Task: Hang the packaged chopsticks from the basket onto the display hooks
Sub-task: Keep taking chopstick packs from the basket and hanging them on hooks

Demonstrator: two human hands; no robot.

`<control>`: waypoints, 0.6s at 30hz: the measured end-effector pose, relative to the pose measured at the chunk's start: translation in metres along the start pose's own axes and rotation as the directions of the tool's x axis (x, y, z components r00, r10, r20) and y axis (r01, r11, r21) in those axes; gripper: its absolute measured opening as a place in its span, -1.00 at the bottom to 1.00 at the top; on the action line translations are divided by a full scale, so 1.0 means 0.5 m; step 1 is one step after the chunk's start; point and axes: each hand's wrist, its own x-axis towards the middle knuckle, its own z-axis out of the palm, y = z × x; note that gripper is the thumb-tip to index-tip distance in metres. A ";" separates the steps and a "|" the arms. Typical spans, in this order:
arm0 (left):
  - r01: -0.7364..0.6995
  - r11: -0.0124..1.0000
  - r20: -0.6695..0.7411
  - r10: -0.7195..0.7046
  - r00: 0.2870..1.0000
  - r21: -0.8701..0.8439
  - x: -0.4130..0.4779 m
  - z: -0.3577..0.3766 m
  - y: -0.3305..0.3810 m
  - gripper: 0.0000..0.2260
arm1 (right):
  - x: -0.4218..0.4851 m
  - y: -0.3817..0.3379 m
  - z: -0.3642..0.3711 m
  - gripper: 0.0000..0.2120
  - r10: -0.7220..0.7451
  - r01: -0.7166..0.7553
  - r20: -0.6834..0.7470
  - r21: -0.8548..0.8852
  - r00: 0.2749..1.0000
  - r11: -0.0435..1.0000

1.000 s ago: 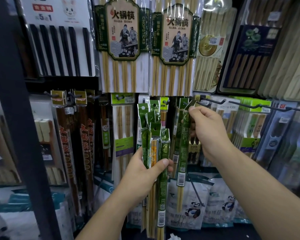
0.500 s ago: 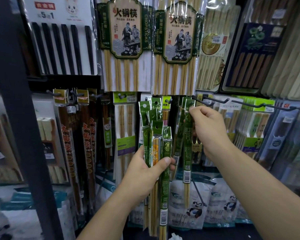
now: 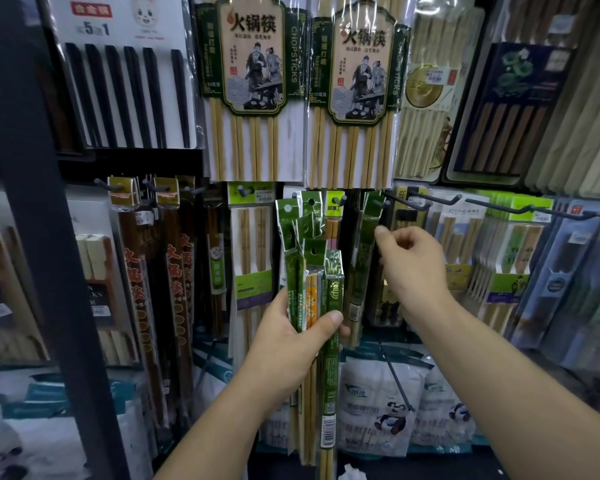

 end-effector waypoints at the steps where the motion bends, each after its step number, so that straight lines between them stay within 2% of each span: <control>1: -0.003 1.000 -0.004 0.003 1.000 0.001 0.002 0.000 -0.002 -0.80 | -0.016 0.000 -0.002 -0.74 0.002 -0.003 0.042 0.023 0.999 1.000; 4: 0.008 0.999 -0.022 -0.009 1.000 -0.037 0.005 0.003 0.000 -0.77 | -0.068 -0.004 -0.006 -0.77 0.008 -0.048 0.278 0.136 0.961 0.990; 6: 0.005 0.998 -0.039 -0.007 0.999 -0.062 0.006 0.004 0.000 -0.76 | -0.093 -0.007 -0.007 -0.74 -0.008 -0.056 0.366 0.162 0.931 0.985; 14: -0.053 0.997 -0.037 0.050 0.998 -0.058 -0.001 0.011 0.006 -0.69 | -0.107 -0.017 -0.013 -0.74 -0.045 -0.025 0.435 0.155 0.899 0.988; 16: -0.057 0.995 -0.065 0.051 0.997 -0.086 0.002 0.007 0.006 -0.75 | -0.100 -0.022 -0.017 -0.75 -0.073 0.014 0.400 0.149 0.914 0.989; 18: -0.040 0.992 -0.091 0.029 0.995 -0.117 0.003 0.004 0.004 -0.79 | -0.083 -0.032 -0.023 -0.76 -0.084 0.037 0.302 0.158 0.950 0.987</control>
